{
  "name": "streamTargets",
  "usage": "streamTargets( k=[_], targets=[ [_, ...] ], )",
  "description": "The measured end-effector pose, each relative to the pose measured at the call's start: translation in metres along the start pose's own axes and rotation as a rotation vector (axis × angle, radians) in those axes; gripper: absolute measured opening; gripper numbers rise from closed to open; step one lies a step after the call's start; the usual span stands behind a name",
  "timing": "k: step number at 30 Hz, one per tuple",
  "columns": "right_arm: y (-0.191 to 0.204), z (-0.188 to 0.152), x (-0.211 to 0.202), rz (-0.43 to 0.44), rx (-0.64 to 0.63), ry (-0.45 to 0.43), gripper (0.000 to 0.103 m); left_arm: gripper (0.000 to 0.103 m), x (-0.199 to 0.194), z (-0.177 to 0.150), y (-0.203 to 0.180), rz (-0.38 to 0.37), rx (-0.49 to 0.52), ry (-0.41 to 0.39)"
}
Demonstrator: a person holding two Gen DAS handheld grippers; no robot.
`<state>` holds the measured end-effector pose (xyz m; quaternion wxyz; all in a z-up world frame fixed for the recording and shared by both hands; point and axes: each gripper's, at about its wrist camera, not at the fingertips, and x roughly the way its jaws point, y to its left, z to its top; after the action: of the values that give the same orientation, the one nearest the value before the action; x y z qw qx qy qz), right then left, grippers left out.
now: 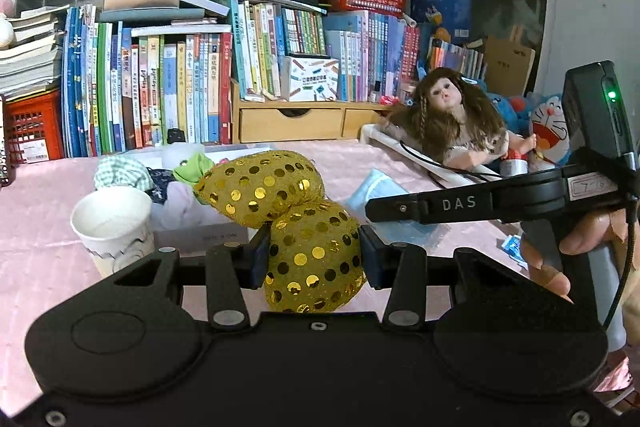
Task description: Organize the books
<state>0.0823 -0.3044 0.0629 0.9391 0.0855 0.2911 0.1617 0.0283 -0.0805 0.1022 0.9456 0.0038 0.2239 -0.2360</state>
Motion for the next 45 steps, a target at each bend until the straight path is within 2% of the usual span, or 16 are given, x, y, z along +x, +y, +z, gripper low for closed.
streamTargets(
  k=[16, 30, 37, 45],
  targets=[
    [0.007, 0.017, 0.004, -0.011, -0.008, -0.021, 0.021, 0.042, 0.008, 0.016, 0.023, 0.064, -0.004, 0.001],
    [0.014, 0.059, 0.025, -0.013, 0.011, -0.054, 0.021, 0.042, 0.020, 0.072, 0.073, 0.178, 0.016, -0.024],
    [0.023, 0.087, 0.049, -0.040, 0.011, -0.055, 0.021, 0.042, 0.054, 0.106, 0.103, 0.214, 0.012, 0.039],
    [0.032, 0.110, 0.087, -0.048, 0.018, -0.016, 0.021, 0.042, 0.099, 0.116, 0.132, 0.224, -0.037, 0.164]
  ],
)
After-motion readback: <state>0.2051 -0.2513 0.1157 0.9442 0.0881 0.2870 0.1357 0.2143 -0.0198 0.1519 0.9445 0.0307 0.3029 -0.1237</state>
